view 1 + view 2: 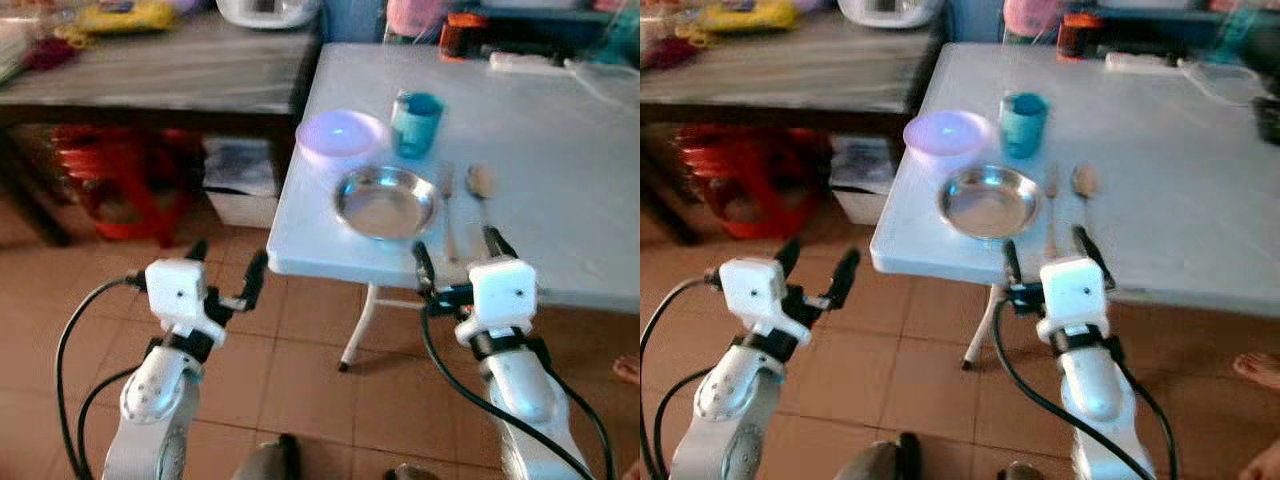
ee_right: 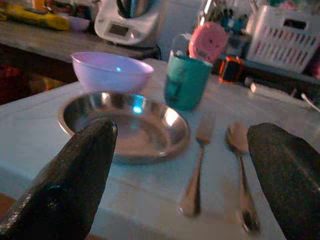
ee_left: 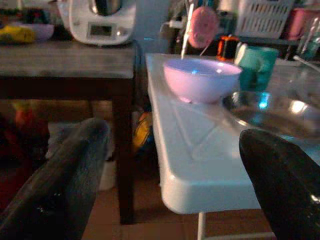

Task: Setting the table

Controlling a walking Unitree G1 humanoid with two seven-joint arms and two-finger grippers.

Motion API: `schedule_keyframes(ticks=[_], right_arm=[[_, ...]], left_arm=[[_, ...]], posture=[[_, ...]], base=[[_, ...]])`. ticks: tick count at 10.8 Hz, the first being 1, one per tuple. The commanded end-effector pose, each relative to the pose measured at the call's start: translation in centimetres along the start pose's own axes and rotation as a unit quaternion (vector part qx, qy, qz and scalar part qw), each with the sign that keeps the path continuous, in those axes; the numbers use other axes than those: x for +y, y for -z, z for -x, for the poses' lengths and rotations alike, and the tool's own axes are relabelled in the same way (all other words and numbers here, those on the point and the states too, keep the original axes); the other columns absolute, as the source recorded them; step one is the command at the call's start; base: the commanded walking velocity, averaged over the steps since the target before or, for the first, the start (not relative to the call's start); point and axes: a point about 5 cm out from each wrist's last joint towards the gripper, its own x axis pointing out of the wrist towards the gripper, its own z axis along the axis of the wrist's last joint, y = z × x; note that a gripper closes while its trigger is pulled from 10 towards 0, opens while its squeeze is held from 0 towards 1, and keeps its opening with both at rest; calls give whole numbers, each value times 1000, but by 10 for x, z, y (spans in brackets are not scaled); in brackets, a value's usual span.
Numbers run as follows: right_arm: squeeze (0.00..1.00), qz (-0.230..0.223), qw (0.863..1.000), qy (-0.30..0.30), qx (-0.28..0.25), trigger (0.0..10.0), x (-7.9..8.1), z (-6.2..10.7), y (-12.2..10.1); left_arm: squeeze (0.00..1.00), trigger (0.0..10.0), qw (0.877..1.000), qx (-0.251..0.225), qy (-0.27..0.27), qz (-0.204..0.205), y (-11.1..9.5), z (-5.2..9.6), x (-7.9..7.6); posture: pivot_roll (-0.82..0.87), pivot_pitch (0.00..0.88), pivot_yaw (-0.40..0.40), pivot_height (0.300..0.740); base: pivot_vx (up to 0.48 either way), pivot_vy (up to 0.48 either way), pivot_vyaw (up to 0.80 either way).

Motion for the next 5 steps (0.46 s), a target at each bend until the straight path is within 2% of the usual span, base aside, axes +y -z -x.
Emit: schedule_keyframes(ticks=[1,2,5], right_arm=[[0,-4,1000,0,-5,10000,0,0,-2],[0,-4,1000,-1,-5,10000,0,0,-2],[0,-5,1000,-6,-8,10000,1,-1,-2]], left_arm=[[0,10000,1000,7,0,1,2,5,1],[0,10000,1000,8,8,4,3,5,-1],[0,10000,1000,3,22,-1,1,5,-4]], posture=[[-95,186,56,740],[-94,183,56,740],[-90,179,56,740]], base=[[0,0,-800],[0,0,-450],[0,0,0]])
